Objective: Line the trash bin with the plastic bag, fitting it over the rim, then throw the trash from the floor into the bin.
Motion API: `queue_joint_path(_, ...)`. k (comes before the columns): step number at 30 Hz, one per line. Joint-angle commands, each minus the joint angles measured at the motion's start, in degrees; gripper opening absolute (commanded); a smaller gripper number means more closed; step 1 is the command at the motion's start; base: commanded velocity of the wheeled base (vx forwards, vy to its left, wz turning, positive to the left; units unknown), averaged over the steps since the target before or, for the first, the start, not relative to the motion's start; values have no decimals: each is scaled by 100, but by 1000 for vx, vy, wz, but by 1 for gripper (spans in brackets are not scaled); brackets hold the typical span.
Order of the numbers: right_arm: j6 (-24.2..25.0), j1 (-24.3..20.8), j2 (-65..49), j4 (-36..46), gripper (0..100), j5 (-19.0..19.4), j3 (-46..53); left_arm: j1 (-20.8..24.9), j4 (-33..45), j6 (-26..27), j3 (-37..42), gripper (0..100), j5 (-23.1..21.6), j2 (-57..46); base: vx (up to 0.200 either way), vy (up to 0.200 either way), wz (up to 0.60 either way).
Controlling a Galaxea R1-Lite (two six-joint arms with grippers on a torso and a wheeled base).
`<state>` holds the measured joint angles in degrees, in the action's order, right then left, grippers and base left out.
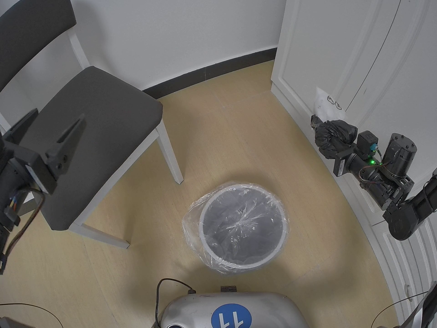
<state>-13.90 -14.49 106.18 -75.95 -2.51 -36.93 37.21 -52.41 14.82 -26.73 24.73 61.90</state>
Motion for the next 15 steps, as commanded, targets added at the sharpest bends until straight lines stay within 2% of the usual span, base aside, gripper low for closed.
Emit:
queue_joint_path(1, 1, -519, -133, -219, 0, -382, 19, -12, 38, 363, 63, 100, 14, -724, 0, 0, 0)
queue_joint_path(9, 1, -1082, 193, -588, 0, -557, 80, -12, 64, 398, 72, 100, 14, -803, 0, 0, 0)
queue_joint_path(15, 36, -1398, 342, -605, 0, -935, -52, -12, 64, 407, 81, 100, 5, -803, 0, 0, 0)
